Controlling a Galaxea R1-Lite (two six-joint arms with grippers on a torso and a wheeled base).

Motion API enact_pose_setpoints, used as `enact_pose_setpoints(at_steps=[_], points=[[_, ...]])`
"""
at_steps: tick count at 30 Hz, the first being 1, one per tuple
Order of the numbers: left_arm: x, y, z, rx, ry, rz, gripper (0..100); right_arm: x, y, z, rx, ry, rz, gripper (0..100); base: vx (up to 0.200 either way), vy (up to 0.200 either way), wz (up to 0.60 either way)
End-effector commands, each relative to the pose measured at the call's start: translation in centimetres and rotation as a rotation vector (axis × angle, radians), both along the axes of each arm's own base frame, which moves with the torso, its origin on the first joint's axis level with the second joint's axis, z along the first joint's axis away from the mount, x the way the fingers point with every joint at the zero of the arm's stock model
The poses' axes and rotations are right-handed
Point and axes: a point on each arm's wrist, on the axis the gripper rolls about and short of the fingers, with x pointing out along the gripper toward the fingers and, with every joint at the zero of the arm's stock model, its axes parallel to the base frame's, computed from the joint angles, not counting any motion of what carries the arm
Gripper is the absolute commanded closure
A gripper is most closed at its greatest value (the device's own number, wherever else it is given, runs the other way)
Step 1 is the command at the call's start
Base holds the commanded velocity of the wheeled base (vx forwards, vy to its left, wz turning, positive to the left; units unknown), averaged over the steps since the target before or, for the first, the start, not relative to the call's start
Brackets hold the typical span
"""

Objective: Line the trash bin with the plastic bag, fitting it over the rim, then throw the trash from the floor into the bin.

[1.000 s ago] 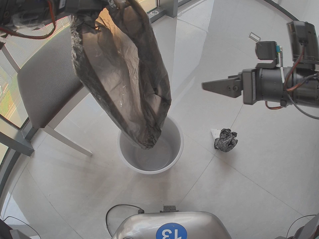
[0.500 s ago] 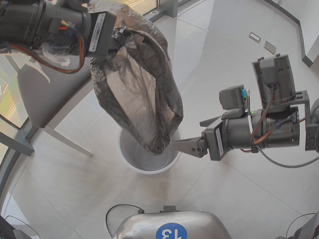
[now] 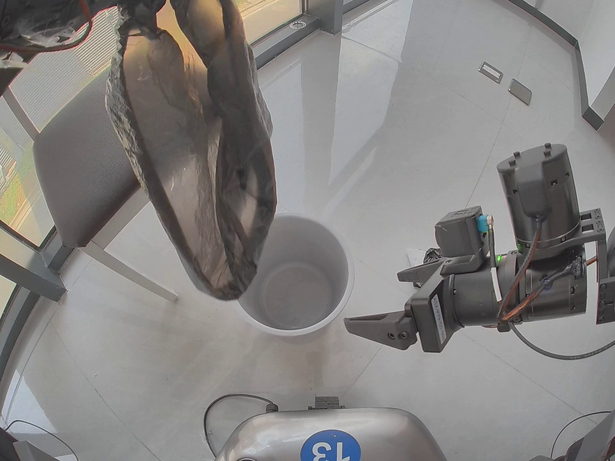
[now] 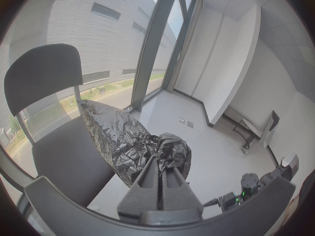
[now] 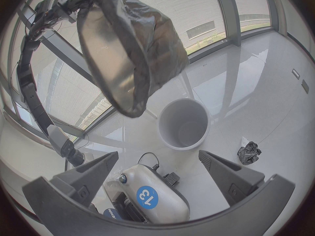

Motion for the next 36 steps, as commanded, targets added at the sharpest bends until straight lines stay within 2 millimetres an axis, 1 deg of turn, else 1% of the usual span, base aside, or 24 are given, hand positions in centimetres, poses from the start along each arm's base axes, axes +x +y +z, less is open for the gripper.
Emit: enact_pose_setpoints(at_steps=[1,4,8,9,13,15,16,18,19,29,32,33,36], points=[[-0.9,1.0,-1.3,-0.075,-0.081,-0.030,100,-1.0,-0.2,-0.2,-0.003,0.006,0.022,0,0.000,0.000,0.00],[-1.1,1.0,-1.0,-0.086,-0.092,-0.041,100,-1.0,0.3,-0.1,0.003,0.003,0.033,0,0.000,0.000,0.00],[-1.8,0.8,-0.4,-0.110,-0.109,-0.072,100,-0.2,1.2,0.1,0.022,0.003,0.025,0,0.000,0.000,0.00],[-2.1,0.8,-0.1,-0.118,-0.116,-0.084,100,0.3,1.8,-0.2,0.034,0.010,0.018,0,0.000,0.000,0.00],[-2.4,0.9,0.5,-0.134,-0.133,-0.095,100,1.3,3.3,-1.1,0.053,0.029,0.010,0,0.000,0.000,0.00],[-2.5,0.8,0.5,-0.135,-0.134,-0.097,100,1.4,3.5,-1.2,0.053,0.029,0.011,0,0.000,0.000,0.00],[-2.7,1.0,0.7,-0.141,-0.139,-0.100,100,1.9,4.2,-1.5,0.054,0.028,0.013,0,0.000,0.000,0.00],[-2.9,1.1,0.7,-0.144,-0.143,-0.103,100,2.3,4.6,-1.5,0.059,0.025,0.012,0,0.000,0.000,0.00],[-3.2,1.2,0.8,-0.154,-0.144,-0.113,100,2.9,5.1,-1.4,0.067,0.017,0.010,0,0.000,0.000,0.00],[-3.9,1.6,1.1,-0.206,-0.133,-0.143,100,6.6,8.1,0.1,0.128,-0.067,-0.068,0,0.000,0.000,0.00],[-3.9,1.6,1.1,-0.205,-0.132,-0.149,100,6.9,8.4,0.1,0.139,-0.068,-0.071,0,0.000,0.000,0.00],[-4.2,1.6,1.1,-0.209,-0.134,-0.160,100,7.5,9.1,0.8,0.191,-0.086,-0.080,0,0.000,0.000,0.00],[-4.2,1.5,1.1,-0.210,-0.134,-0.166,100,7.8,9.6,1.5,0.216,-0.102,-0.078,0,0.000,0.000,0.00]])
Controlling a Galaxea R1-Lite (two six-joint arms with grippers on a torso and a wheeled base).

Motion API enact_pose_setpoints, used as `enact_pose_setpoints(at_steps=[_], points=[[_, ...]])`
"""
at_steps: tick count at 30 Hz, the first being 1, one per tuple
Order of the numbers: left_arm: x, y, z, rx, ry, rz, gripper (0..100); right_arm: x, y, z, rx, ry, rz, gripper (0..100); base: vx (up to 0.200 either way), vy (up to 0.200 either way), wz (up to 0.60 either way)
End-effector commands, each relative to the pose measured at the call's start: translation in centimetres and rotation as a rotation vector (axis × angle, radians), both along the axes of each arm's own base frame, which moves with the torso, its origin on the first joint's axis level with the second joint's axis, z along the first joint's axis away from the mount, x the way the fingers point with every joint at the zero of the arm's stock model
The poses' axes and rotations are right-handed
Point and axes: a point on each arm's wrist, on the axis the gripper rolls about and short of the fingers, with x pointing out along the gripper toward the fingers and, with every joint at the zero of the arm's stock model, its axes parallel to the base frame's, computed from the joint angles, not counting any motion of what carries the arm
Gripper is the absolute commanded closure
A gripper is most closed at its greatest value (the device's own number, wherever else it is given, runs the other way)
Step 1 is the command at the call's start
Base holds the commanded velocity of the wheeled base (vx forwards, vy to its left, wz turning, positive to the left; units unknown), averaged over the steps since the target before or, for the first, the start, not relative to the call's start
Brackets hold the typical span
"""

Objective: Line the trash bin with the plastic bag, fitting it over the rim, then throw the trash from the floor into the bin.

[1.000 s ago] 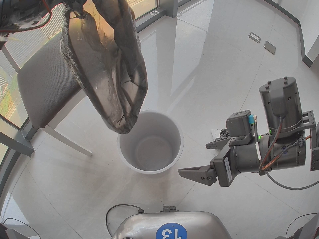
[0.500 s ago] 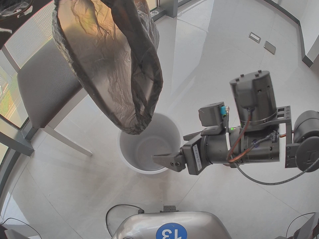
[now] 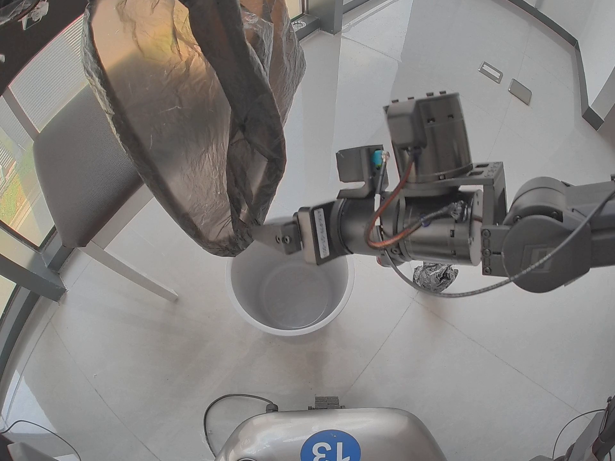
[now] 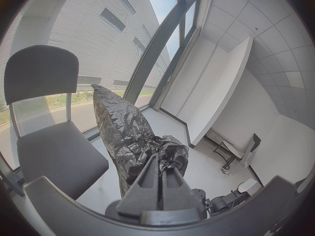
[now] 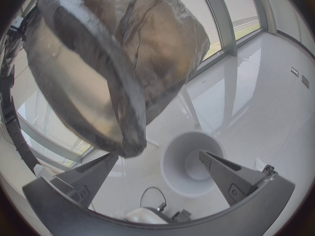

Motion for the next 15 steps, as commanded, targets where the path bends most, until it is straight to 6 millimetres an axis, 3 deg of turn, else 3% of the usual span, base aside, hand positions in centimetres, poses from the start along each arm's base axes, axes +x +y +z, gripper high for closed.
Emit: enact_pose_setpoints(at_steps=[1,15], points=[[-0.4,0.1,0.1,-0.007,-0.004,-0.017,100,1.1,1.7,0.2,0.037,-0.017,0.002,0,0.000,0.000,0.00],[-0.5,-0.1,-0.6,-0.014,0.033,-0.037,100,-0.7,4.0,1.2,0.094,-0.011,0.055,0,0.000,0.000,0.00]])
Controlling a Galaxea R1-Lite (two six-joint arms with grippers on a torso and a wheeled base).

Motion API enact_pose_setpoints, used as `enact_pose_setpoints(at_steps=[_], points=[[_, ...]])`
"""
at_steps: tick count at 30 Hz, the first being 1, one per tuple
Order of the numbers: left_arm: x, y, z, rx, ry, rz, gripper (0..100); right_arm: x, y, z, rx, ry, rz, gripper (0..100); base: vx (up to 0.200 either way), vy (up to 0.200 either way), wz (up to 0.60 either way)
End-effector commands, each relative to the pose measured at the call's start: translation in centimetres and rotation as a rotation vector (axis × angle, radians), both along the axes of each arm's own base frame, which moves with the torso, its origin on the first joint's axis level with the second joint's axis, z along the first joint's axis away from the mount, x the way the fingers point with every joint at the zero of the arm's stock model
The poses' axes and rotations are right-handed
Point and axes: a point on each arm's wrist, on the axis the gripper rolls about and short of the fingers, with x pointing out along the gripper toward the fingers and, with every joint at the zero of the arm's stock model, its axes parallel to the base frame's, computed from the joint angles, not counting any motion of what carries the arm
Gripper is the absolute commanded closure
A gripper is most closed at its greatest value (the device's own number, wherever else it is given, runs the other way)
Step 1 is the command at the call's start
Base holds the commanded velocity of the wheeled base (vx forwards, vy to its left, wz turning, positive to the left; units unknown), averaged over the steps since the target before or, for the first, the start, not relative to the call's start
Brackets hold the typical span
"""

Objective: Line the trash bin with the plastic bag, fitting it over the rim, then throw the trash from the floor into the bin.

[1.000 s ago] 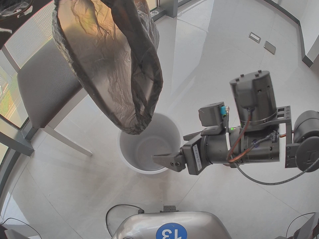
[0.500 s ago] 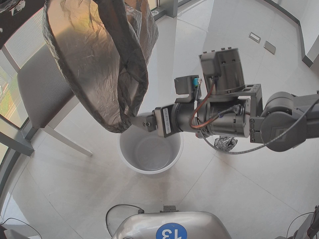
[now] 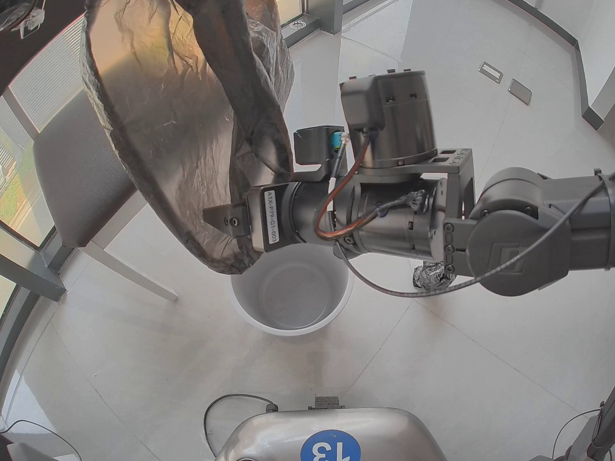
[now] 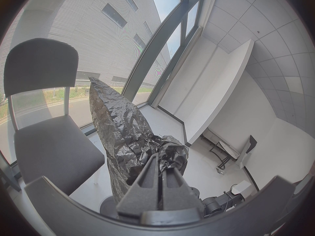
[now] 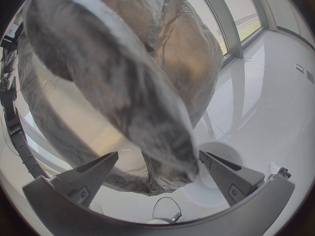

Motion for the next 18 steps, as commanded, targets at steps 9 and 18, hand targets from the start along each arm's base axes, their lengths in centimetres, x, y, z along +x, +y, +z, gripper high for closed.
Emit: enact_pose_setpoints(at_steps=[9,18], points=[[-0.5,0.5,0.1,-0.008,-0.009,-0.001,100,1.0,0.0,-1.5,-0.022,0.033,-0.024,0,0.000,0.000,0.00],[-0.5,0.5,0.2,-0.010,-0.012,-0.006,100,1.2,0.9,-1.2,0.012,0.038,-0.020,0,0.000,0.000,0.00]])
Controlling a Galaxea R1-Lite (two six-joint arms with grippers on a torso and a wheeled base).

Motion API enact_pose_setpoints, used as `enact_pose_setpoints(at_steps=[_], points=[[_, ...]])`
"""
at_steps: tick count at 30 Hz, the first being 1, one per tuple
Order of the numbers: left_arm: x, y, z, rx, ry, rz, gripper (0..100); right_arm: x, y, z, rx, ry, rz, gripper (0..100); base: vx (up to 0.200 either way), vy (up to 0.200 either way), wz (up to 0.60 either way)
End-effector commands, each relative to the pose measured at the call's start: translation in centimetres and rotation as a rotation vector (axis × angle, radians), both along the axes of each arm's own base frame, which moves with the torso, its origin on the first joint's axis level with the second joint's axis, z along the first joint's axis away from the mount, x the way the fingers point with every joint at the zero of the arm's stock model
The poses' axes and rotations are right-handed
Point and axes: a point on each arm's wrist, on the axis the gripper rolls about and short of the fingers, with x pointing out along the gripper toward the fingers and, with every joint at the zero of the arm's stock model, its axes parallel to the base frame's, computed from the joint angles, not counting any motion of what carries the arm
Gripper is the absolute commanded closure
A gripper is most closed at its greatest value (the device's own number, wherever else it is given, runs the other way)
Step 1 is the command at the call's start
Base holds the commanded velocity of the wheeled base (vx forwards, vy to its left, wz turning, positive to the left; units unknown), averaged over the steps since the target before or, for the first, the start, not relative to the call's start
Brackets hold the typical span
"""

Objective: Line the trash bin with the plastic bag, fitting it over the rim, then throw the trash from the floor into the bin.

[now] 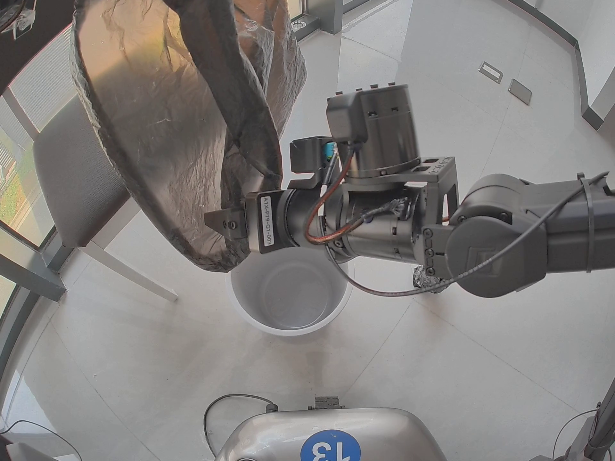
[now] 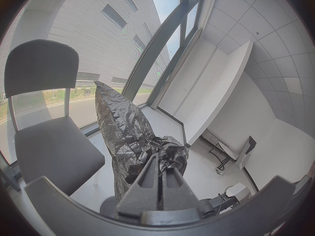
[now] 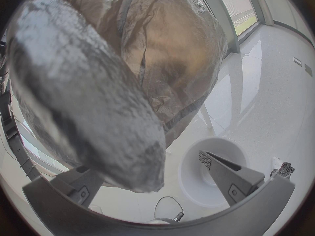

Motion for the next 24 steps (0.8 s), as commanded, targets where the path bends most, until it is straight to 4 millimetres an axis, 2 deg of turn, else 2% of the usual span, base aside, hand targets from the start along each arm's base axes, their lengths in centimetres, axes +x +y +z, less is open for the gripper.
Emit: enact_pose_setpoints(at_steps=[1,10,11,24], points=[[-0.03,0.00,0.05,-0.002,-0.002,-0.001,100,0.24,0.48,-0.21,0.002,0.000,0.003,0,0.000,0.000,0.00],[-0.17,0.14,0.03,-0.004,-0.003,-0.012,100,0.98,1.08,-1.02,0.001,-0.002,-0.001,0,0.000,0.000,0.00],[-0.17,0.14,0.01,-0.003,-0.002,-0.012,100,0.98,1.08,-0.97,0.003,-0.003,-0.001,100,0.000,0.000,0.00],[-0.30,0.23,-0.76,0.015,0.015,-0.018,100,0.75,1.10,-0.95,0.000,0.001,0.001,100,0.000,0.000,0.00]])
